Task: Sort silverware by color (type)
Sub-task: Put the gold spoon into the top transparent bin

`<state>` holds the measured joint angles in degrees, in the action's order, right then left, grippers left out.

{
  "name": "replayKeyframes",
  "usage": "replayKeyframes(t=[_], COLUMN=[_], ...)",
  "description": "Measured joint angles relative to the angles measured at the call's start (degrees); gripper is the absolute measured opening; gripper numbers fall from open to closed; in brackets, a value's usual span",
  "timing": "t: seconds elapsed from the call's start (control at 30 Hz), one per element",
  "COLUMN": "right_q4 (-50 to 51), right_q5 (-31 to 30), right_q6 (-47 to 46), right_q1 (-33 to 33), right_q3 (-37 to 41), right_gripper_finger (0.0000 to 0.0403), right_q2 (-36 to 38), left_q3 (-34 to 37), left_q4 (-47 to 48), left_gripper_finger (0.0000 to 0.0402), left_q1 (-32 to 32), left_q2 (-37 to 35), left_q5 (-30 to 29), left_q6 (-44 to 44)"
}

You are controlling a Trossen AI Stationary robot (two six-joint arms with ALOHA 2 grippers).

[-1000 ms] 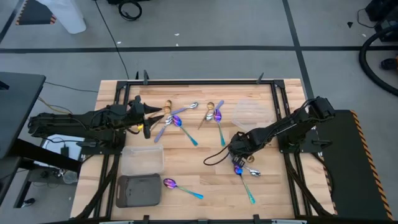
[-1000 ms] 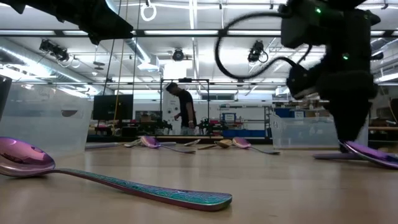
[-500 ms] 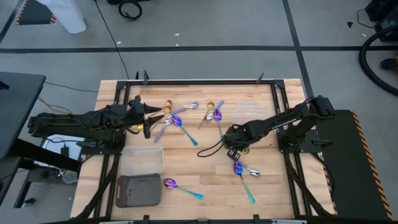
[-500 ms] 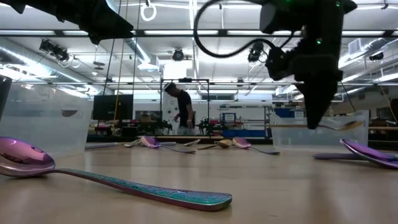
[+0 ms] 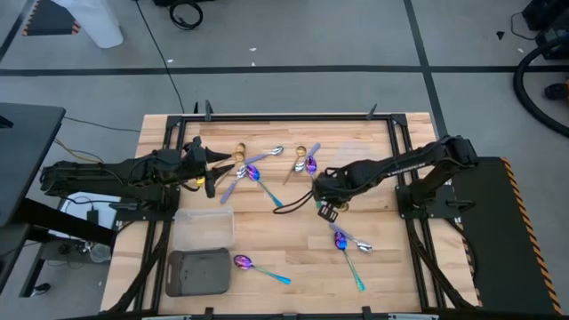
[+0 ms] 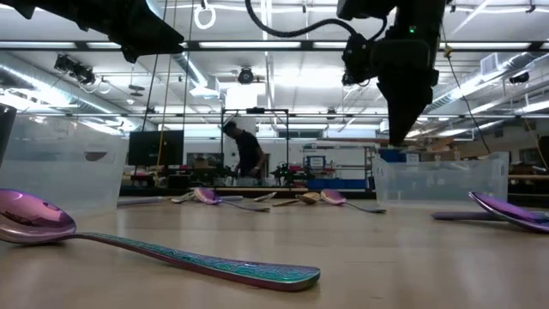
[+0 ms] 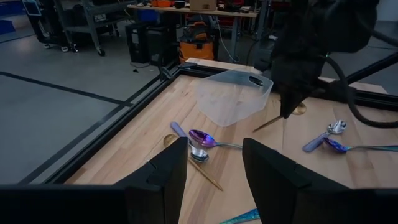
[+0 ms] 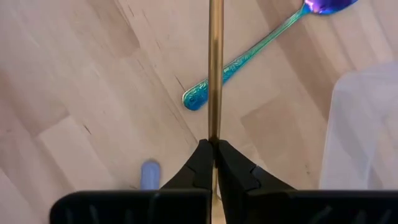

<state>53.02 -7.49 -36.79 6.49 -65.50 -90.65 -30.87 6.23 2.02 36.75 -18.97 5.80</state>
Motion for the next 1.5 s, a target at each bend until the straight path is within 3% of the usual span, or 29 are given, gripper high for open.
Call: replayKeyframes(t=[0.9,1.27,1.5], right_q4=[16.56,25.55,27.25], right_q5=[0.81,-11.1,-12.32], right_q6=[6.99,0.13,-1.79], right_q1=[-5.32,-7.63,-8.59], right_q3=[-12.23,-11.7,-11.21], right_gripper_finger=[0.0015,0.0015,0.0015], right_q2=[0.48,6.53,10.26], left_q3=[0.0,0.0,0.0], left_q4=[0.03,0.05,0.05], left_gripper_finger=[0.0162,0.0162,0.0162], left_q1=[0.0,0.02,0.02], left_q2=[0.0,0.0,0.0], left_q5=[0.0,0.01,0.01], left_q6=[0.02,0.02,0.02])
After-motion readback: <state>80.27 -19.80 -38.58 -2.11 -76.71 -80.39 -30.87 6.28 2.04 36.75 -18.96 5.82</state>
